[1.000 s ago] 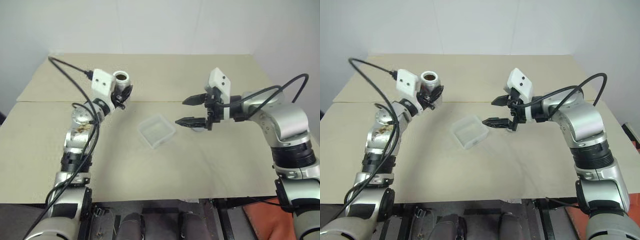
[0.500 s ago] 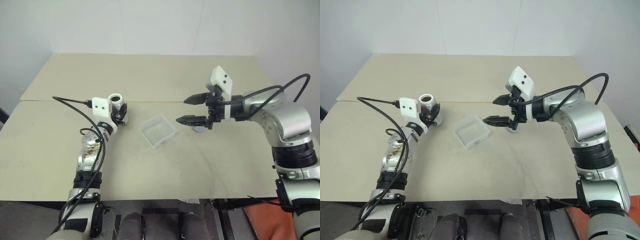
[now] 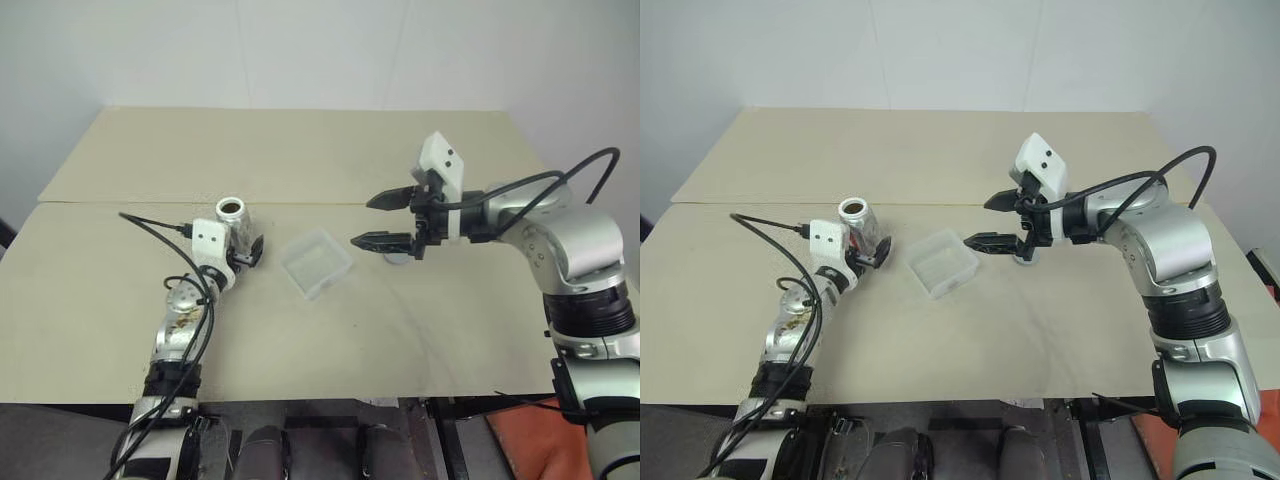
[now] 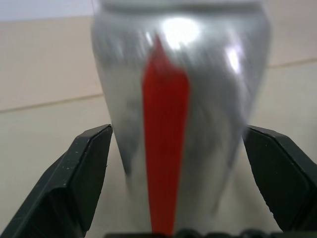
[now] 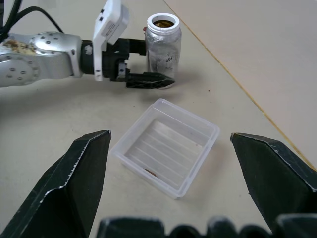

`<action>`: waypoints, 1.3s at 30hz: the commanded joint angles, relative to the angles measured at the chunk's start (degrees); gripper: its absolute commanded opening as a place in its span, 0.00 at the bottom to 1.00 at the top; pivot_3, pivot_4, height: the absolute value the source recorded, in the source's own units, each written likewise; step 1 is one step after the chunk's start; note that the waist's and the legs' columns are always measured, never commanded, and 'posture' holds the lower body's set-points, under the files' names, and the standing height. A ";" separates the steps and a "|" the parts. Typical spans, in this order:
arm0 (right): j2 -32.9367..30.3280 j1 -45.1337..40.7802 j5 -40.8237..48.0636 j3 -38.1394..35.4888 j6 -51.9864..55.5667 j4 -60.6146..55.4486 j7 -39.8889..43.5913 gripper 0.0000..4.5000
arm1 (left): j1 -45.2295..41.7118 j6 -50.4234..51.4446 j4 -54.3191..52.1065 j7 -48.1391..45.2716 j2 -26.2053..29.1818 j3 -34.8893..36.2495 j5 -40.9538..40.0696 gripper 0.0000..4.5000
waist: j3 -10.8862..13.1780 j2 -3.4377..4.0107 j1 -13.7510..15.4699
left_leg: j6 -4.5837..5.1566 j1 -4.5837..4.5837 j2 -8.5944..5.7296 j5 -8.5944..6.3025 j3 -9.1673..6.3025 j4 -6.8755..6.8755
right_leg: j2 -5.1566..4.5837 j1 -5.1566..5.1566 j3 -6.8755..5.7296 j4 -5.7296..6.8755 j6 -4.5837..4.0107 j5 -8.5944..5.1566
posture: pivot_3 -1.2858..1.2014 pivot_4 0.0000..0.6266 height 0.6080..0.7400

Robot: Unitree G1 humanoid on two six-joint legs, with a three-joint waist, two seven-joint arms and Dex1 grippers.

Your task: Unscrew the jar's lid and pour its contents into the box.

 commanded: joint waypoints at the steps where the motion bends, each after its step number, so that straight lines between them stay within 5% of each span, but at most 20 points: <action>1: -0.98 0.92 1.49 -2.93 1.02 -2.83 -0.82 1.00 | 7.00 7.47 -16.03 -2.92 3.37 -0.12 -2.43 1.00 | 0.00 0.00 -0.19 | 0.00 0.00 0.01 0.00 0.00 -0.01 | 0.00 -0.01 0.00 0.00 0.00 0.00 | 0.52 0.24 1.00; 8: -1.67 2.95 3.43 -4.51 1.50 -5.47 -1.15 1.00 | 19.67 15.90 -36.09 -16.57 17.25 5.66 -12.43 1.00 | 0.00 0.02 -0.10 | 0.01 0.03 0.06 -0.02 -0.03 -0.04 | -0.01 -0.05 0.02 0.06 -0.03 -0.01 | 0.52 0.24 1.00; 12: -2.36 3.72 4.04 -4.90 1.03 -5.71 -0.57 1.00 | 17.11 17.96 -36.28 -23.62 24.60 11.85 -19.23 1.00 | 0.00 0.02 0.21 | 0.06 0.06 0.05 -0.05 -0.04 -0.04 | -0.02 -0.01 0.01 0.04 -0.04 -0.01 | 0.52 0.24 1.00; 19: -5.36 5.39 5.93 -6.40 0.21 -6.30 1.78 1.00 | 17.37 15.07 -27.64 -49.31 40.80 21.28 -28.56 1.00 | 0.02 0.05 -0.06 | 0.03 0.03 0.03 -0.04 0.10 -0.14 | -0.02 -0.10 0.03 -0.09 -0.04 -0.02 | 0.52 0.24 1.00; 39: -8.13 11.65 8.22 -10.78 0.60 -11.77 -0.91 1.00 | 12.29 14.22 -22.88 -51.12 39.30 19.70 -32.90 1.00 | 0.03 0.06 -0.04 | 0.01 0.08 0.02 -0.03 0.10 -0.23 | -0.02 -0.04 0.03 -0.45 -0.06 -0.02 | 0.52 0.24 1.00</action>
